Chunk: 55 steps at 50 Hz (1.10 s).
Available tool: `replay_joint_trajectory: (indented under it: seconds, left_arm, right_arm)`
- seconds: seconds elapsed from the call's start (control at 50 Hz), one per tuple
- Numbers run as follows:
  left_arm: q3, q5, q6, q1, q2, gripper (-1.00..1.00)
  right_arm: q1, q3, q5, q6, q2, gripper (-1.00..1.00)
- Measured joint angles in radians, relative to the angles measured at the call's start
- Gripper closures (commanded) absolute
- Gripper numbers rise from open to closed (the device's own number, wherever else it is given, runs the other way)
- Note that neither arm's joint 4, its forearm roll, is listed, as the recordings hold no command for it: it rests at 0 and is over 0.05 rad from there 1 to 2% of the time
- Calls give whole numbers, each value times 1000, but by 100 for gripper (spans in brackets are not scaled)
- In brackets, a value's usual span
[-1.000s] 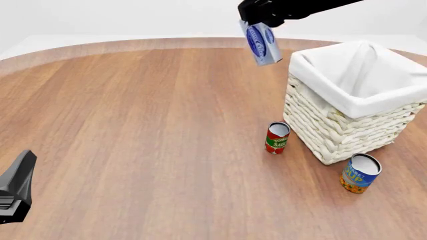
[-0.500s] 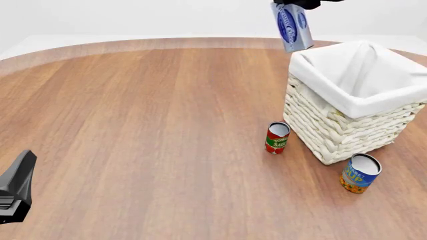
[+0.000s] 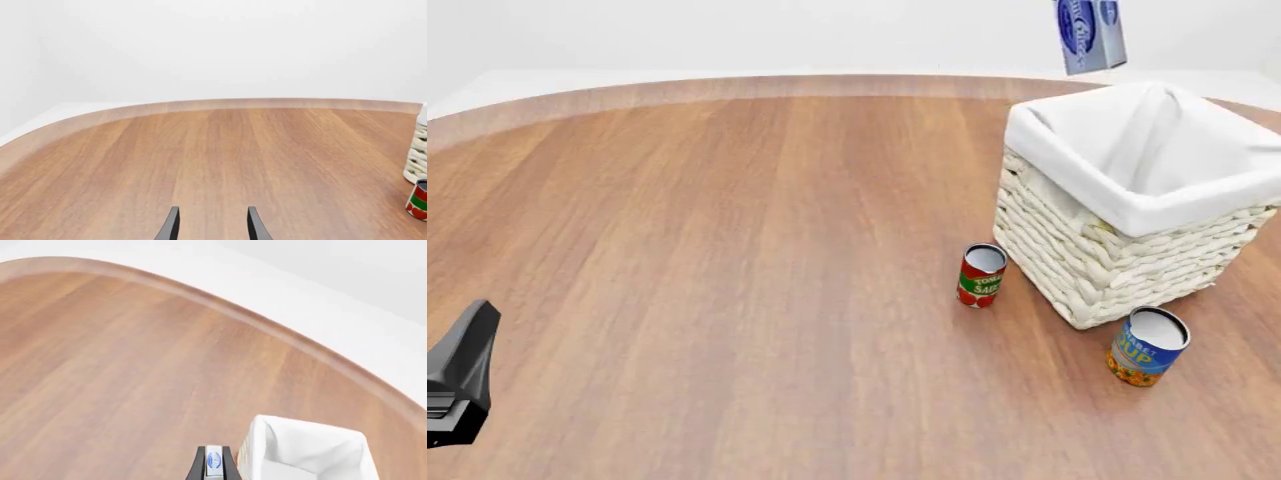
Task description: Pick up the alphabet soup and the cream cheese box, and put them in the basket.
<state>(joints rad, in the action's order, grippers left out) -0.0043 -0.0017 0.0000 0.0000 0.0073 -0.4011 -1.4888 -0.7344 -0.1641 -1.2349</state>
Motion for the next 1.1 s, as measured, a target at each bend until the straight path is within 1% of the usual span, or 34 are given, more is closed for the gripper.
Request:
replay_joint_trajectory:
  seconds: [0.38, 0.7, 1.1]
  left_arm:
    - [0, 0, 0, 0, 0, -100]
    - [0, 0, 0, 0, 0, -100]
    - [0, 0, 0, 0, 0, -100]
  right_arm:
    - [110, 22, 0, -27, -6, 100]
    - [172, 89, 17, -21, 18, 100]
    - [263, 145, 53, -23, -5, 100]
